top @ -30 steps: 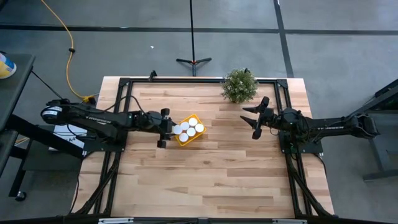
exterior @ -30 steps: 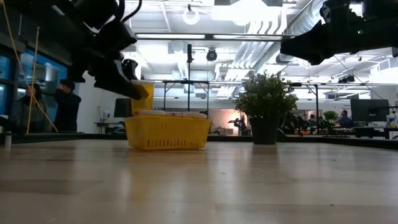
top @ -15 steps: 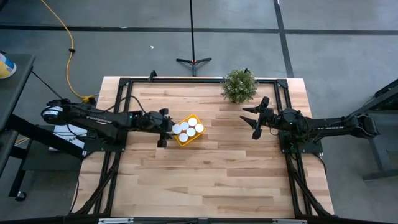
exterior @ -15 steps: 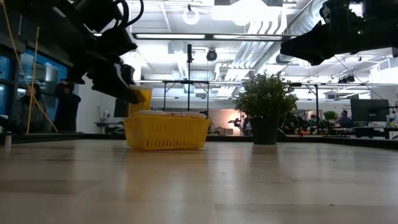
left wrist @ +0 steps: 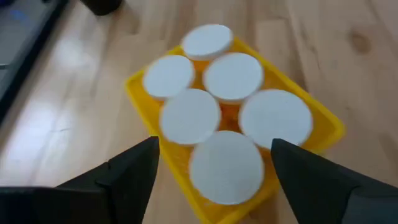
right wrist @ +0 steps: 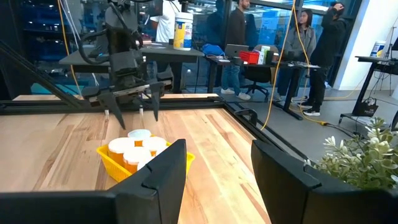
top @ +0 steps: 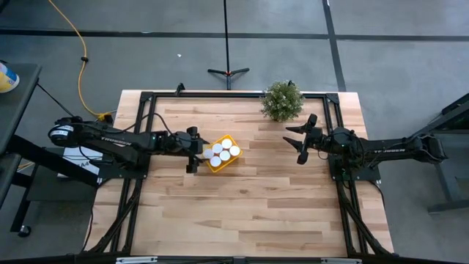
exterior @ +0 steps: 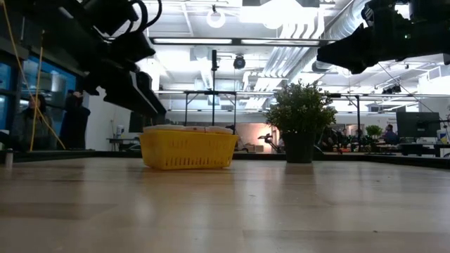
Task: Pick and place pill bottles into a basket
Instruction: Return to Home Position
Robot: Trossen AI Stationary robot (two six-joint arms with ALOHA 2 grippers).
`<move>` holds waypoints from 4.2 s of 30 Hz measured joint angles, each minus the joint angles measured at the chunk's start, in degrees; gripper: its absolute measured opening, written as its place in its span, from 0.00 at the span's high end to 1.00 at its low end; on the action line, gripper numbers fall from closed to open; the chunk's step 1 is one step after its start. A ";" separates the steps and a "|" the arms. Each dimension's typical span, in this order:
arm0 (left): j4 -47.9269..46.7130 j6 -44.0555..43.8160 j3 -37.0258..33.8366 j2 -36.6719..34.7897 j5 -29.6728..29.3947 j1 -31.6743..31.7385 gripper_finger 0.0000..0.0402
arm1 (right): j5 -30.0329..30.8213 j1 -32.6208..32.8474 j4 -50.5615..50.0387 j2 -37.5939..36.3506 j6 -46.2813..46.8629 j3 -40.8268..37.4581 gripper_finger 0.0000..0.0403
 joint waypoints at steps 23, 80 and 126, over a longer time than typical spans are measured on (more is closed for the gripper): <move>25.21 -2.40 -17.51 -17.85 15.32 6.62 0.86 | 1.34 0.00 -2.37 0.00 1.03 0.00 0.57; -4.01 0.26 -24.31 -64.97 -14.37 -19.63 0.91 | -3.22 0.00 4.34 8.41 4.97 0.03 0.94; -5.06 0.25 -23.81 -64.95 -7.57 -19.61 0.94 | 9.04 15.76 -24.00 -28.40 -1.00 -2.01 1.00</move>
